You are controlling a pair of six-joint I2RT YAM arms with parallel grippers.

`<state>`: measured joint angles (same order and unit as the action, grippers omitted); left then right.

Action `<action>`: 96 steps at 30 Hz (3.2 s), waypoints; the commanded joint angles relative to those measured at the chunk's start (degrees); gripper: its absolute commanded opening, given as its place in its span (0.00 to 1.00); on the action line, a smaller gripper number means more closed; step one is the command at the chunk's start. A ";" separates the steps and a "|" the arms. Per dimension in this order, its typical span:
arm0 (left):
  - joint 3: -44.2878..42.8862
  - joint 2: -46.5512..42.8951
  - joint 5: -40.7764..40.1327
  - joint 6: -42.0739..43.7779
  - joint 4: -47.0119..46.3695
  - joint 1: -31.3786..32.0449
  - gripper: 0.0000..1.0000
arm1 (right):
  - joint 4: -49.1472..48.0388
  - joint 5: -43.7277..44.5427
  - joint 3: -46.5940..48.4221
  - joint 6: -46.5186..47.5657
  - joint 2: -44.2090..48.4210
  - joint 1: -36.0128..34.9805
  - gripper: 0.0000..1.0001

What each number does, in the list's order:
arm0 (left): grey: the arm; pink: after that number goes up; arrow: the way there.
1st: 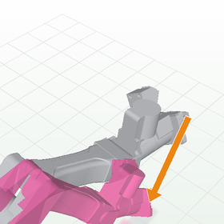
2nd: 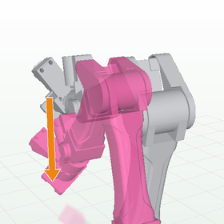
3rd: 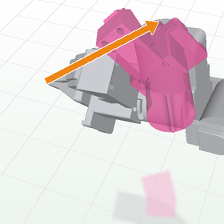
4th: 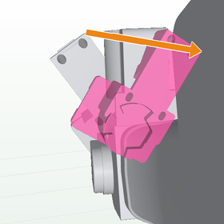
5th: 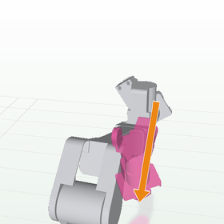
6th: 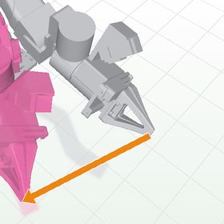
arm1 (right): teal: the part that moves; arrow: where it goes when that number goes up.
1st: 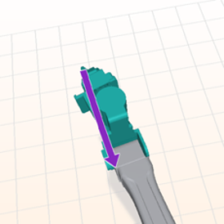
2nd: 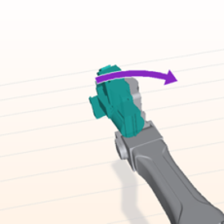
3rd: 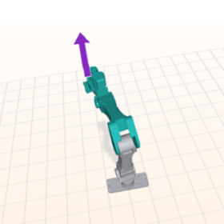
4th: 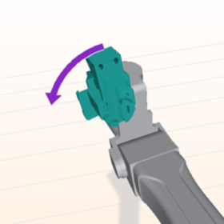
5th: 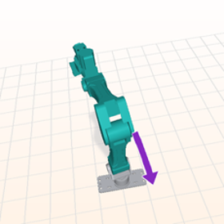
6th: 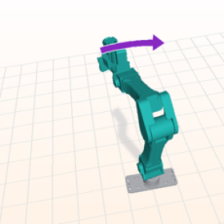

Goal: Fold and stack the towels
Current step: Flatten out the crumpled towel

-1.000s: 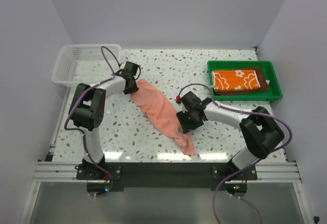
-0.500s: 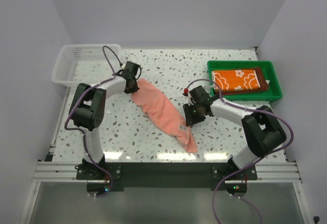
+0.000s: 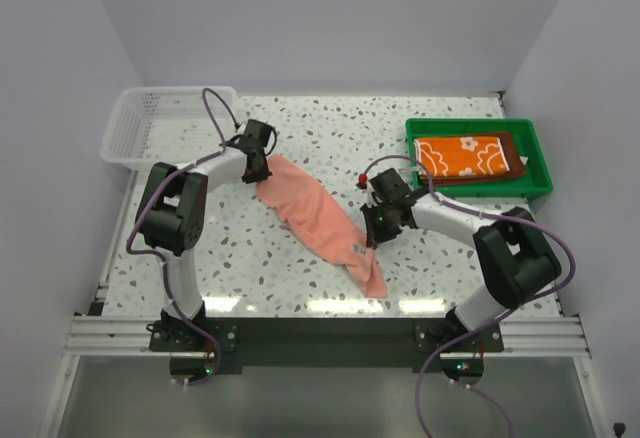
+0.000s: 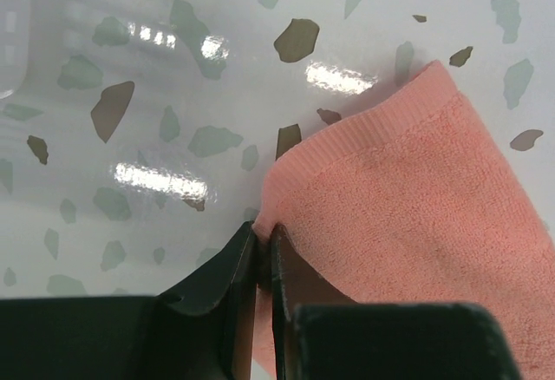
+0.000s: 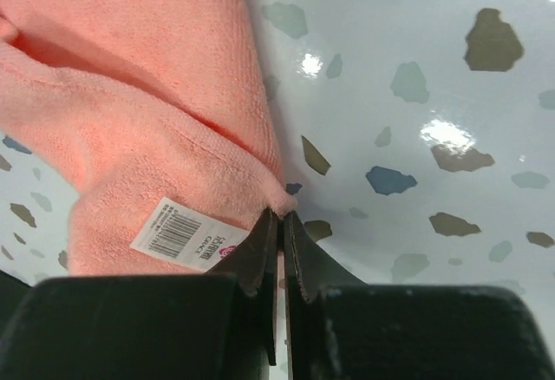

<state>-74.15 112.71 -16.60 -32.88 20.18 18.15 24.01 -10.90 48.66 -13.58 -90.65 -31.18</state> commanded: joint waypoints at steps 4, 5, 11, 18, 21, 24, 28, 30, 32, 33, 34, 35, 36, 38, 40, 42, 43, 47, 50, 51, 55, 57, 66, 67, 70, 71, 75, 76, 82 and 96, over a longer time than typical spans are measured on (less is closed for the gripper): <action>-7.92 0.94 -4.75 3.97 12.23 -0.22 0.00 | 11.48 15.68 8.28 1.98 7.85 -0.11 0.00; -11.94 1.11 -5.45 4.40 14.94 -0.22 0.00 | 13.06 18.69 10.90 1.90 8.73 -0.11 0.00; -35.46 6.64 -4.94 6.78 23.66 -0.40 0.00 | 21.42 40.03 20.23 -0.21 14.36 1.91 0.00; -61.91 13.52 10.33 6.09 25.45 -1.18 0.00 | 20.22 56.75 31.66 1.97 20.77 4.72 0.00; -53.67 7.12 18.08 4.85 14.73 -1.80 0.00 | 16.35 57.31 32.02 7.59 25.42 4.72 0.00; -46.37 2.89 18.98 6.15 10.67 -1.89 0.00 | 16.77 53.28 30.71 10.94 29.30 4.81 0.00; -36.70 0.50 15.30 8.80 10.05 -1.89 0.00 | 23.35 38.00 27.98 10.25 30.01 4.64 0.00; -29.41 0.50 13.18 10.90 8.82 -1.89 0.00 | 28.08 28.07 24.84 7.70 29.13 4.72 0.00; -23.27 1.37 10.47 12.14 7.60 -1.89 0.01 | 29.95 18.78 21.75 5.16 28.34 4.55 0.00; -21.67 2.77 9.23 13.36 7.33 -1.89 0.01 | 31.17 16.63 17.99 4.19 27.90 4.29 0.00; -20.35 3.65 8.00 13.81 7.32 -1.98 0.01 | 31.62 14.78 16.04 3.31 27.11 3.59 0.00; -18.16 4.44 4.94 14.77 6.80 -1.89 0.01 | 31.45 13.46 13.24 0.17 26.50 0.19 0.00; -17.27 6.02 3.78 15.13 6.54 -1.89 0.01 | 32.93 13.97 14.08 -0.21 25.36 -2.46 0.00; -15.94 7.35 0.10 15.48 7.23 -1.98 0.01 | 32.42 11.44 12.34 -1.79 22.20 -8.34 0.00; -15.15 8.14 -1.67 15.04 7.76 -2.24 0.00 | 31.54 7.39 10.93 -3.11 19.48 -10.29 0.00; -13.92 7.45 -3.69 14.08 8.12 -2.51 0.01 | 29.10 6.16 8.47 -4.52 16.66 -14.86 0.00; -13.57 7.18 -4.22 13.73 8.29 -2.68 0.01 | 27.86 4.84 7.59 -5.22 16.04 -16.27 0.00; -13.21 6.39 -5.64 12.84 8.20 -2.86 0.02 | 21.44 0.44 4.25 -8.38 10.42 -24.86 0.02; -13.91 6.39 -5.55 12.67 8.64 -2.95 0.08 | 18.18 -1.49 5.73 -8.83 4.62 -30.84 0.23; -13.92 5.69 -5.55 12.67 8.64 -2.95 0.12 | 17.57 -1.93 6.44 -8.57 2.95 -32.18 0.38; -13.74 1.83 -5.29 12.67 8.64 -2.95 0.41 | 20.45 -0.28 10.65 -6.38 4.25 -33.95 0.64; -13.74 -1.60 -4.93 12.67 8.91 -2.95 0.55 | 24.23 7.62 13.82 -5.58 5.65 -33.51 0.73; -10.67 -14.96 -5.20 7.75 12.95 0.21 0.81 | 19.43 16.25 9.00 -4.61 10.06 -12.87 0.60; -9.45 -15.58 -5.20 7.14 13.38 1.09 0.80 | 18.36 17.39 8.38 -5.22 9.97 -11.64 0.58; -6.11 -17.25 -2.13 5.29 12.08 4.51 0.76 | 14.06 18.36 5.66 -6.54 8.92 -6.37 0.49; -5.40 -17.34 -1.86 4.33 11.64 6.35 0.75 | 13.26 18.98 4.61 -6.89 8.13 -5.65 0.47; -2.76 -14.45 0.42 3.09 8.21 9.44 0.73 | 10.62 20.04 2.49 -7.95 5.50 -3.80 0.45; -2.49 -13.40 1.39 3.09 7.77 9.62 0.73 | 10.53 19.86 2.05 -8.12 5.14 -3.80 0.46; -3.02 -5.75 3.06 2.82 3.91 9.88 0.72 | 12.29 18.98 -1.29 -10.58 5.13 -3.80 0.48; -7.85 7.61 5.26 7.74 3.28 11.29 0.73 | 14.40 9.59 -10.34 -22.44 6.02 -19.95 0.54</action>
<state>-80.88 116.57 -13.28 -26.87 25.67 28.91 36.60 6.02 41.56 -29.69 -81.73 -45.69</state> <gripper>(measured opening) 0.730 0.538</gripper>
